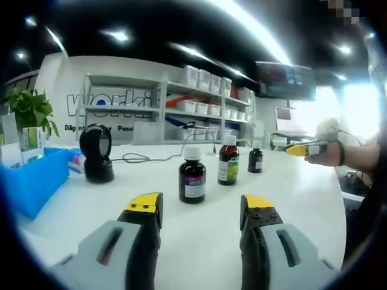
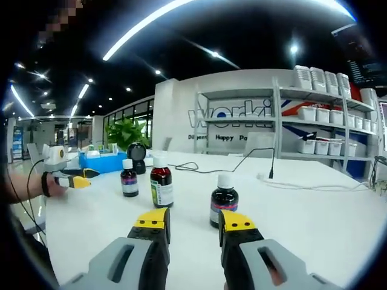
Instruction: Rotate the medicine bottle to make it face forward pick up the medicine bottle inspect the drug traceability code place the medicine on the table
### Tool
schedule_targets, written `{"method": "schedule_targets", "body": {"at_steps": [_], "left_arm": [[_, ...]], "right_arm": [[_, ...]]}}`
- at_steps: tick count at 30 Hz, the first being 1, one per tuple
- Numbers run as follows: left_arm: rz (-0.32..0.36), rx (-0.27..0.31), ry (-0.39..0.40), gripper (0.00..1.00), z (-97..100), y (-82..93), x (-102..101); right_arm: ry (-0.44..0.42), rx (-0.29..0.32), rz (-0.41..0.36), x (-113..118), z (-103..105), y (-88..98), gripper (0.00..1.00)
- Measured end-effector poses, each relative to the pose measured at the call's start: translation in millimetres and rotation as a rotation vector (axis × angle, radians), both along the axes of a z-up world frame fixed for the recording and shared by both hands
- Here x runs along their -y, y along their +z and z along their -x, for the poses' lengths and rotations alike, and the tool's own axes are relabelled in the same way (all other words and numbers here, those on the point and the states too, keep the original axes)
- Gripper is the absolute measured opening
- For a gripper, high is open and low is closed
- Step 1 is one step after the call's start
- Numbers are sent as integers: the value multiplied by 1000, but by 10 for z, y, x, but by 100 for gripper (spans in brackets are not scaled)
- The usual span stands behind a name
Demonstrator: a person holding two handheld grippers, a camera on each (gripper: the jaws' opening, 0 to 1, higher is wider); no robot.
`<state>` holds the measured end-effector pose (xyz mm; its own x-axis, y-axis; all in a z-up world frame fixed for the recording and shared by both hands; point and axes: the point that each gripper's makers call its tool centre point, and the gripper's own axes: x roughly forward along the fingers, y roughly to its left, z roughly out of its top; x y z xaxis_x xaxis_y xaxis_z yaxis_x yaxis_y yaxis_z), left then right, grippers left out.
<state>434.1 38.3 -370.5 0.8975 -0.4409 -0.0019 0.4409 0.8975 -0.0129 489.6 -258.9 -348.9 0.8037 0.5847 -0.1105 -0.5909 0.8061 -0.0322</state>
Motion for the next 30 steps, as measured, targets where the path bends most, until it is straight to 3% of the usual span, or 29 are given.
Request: {"method": "schedule_targets", "body": {"at_steps": [16, 25, 30], "left_arm": [[-20, 15, -13, 42, 27, 10, 33], [-14, 23, -17, 42, 33, 25, 31], [-14, 26, -27, 42, 44, 30, 47]], "right_arm": [[-231, -20, -1, -3, -442, -33, 35], [-345, -61, 15, 20, -748, -178, 37], [-416, -44, 26, 12, -911, -203, 41]]}}
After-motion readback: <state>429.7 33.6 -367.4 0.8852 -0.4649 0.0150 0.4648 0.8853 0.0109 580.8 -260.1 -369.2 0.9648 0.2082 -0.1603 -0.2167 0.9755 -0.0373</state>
